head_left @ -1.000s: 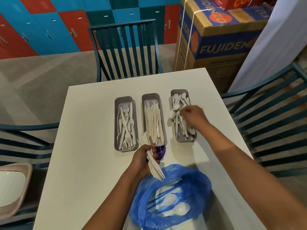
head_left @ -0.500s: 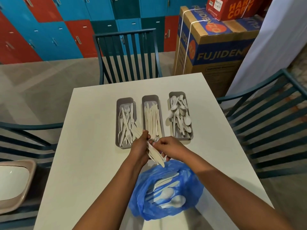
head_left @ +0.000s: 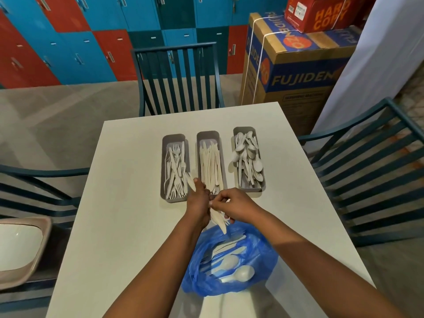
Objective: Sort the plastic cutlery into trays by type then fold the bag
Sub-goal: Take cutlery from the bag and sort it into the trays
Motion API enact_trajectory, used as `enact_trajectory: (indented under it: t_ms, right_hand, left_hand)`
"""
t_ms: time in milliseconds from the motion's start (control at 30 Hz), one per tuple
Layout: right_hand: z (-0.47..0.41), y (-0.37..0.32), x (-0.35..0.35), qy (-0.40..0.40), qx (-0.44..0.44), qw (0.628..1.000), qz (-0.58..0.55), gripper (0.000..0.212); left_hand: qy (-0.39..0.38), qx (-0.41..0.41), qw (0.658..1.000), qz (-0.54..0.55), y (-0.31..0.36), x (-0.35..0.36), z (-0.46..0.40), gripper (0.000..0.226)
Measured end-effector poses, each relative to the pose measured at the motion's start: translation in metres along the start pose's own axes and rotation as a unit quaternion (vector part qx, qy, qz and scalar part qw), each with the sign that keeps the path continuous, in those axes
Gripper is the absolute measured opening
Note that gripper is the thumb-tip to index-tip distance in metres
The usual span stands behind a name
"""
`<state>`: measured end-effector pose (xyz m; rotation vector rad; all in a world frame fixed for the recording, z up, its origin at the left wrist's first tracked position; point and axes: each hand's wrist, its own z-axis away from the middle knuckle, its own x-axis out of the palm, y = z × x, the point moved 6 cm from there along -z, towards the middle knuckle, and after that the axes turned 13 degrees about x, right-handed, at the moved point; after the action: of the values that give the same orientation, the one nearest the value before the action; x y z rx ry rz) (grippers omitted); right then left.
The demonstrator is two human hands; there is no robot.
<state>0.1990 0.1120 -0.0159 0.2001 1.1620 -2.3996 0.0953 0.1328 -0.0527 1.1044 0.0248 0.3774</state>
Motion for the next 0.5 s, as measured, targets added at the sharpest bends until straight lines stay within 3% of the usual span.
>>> enact_trajectory:
  t_ms: [167, 300, 500]
  right_hand:
    - [0.002, -0.001, 0.01, 0.002, -0.027, 0.999, 0.03, 0.021]
    - [-0.005, 0.001, 0.014, -0.006, -0.001, 0.998, 0.057, 0.015]
    - [-0.011, 0.009, 0.016, -0.054, 0.066, 0.991, -0.105, 0.022]
  left_hand:
    - [0.036, 0.001, 0.997, -0.067, 0.003, -0.011, -0.004, 0.069]
    - [0.028, -0.021, 0.997, -0.072, -0.002, -0.013, -0.003, 0.062]
    - [0.006, -0.029, 1.0, -0.001, -0.012, -0.01, -0.006, 0.052]
